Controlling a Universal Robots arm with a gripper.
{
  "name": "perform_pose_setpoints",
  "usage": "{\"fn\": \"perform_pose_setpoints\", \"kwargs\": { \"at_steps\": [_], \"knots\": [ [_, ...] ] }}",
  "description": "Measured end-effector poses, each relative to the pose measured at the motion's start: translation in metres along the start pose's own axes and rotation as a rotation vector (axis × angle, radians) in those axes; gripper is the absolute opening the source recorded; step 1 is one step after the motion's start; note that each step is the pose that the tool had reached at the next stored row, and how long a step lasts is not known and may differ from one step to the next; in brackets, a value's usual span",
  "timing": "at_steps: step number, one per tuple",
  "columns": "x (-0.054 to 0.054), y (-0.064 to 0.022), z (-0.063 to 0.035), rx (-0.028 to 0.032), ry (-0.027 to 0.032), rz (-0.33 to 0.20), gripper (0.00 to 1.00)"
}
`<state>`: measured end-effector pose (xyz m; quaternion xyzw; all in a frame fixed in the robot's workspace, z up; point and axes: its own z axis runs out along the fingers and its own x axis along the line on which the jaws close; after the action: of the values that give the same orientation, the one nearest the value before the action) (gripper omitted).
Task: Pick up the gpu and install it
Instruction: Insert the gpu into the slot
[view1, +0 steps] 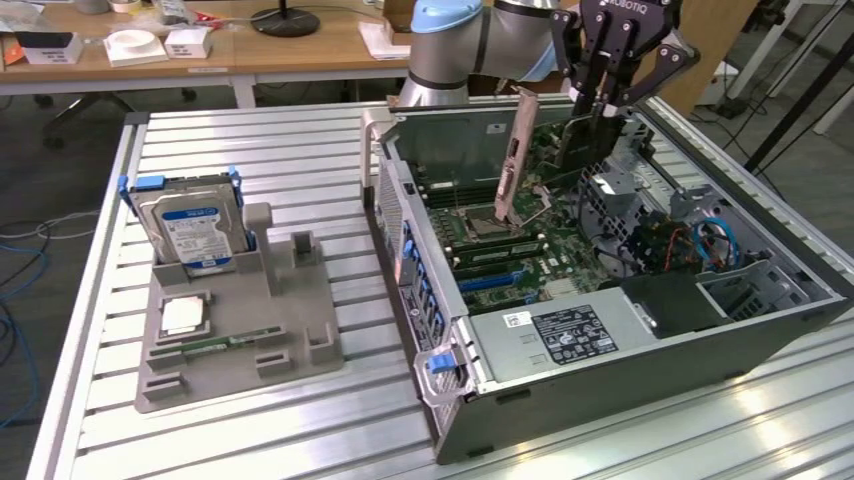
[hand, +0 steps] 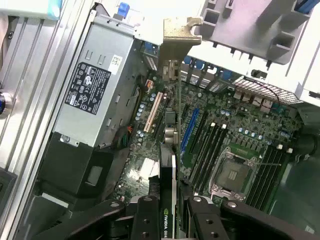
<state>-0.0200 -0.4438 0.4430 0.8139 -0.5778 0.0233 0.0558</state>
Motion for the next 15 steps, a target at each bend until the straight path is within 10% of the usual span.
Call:
{"fn": "perform_pose_setpoints", "kwargs": {
  "at_steps": [15],
  "knots": [
    [0.0,0.0,0.0001,-0.0033,0.0092,0.0,0.26]
  ]
}}
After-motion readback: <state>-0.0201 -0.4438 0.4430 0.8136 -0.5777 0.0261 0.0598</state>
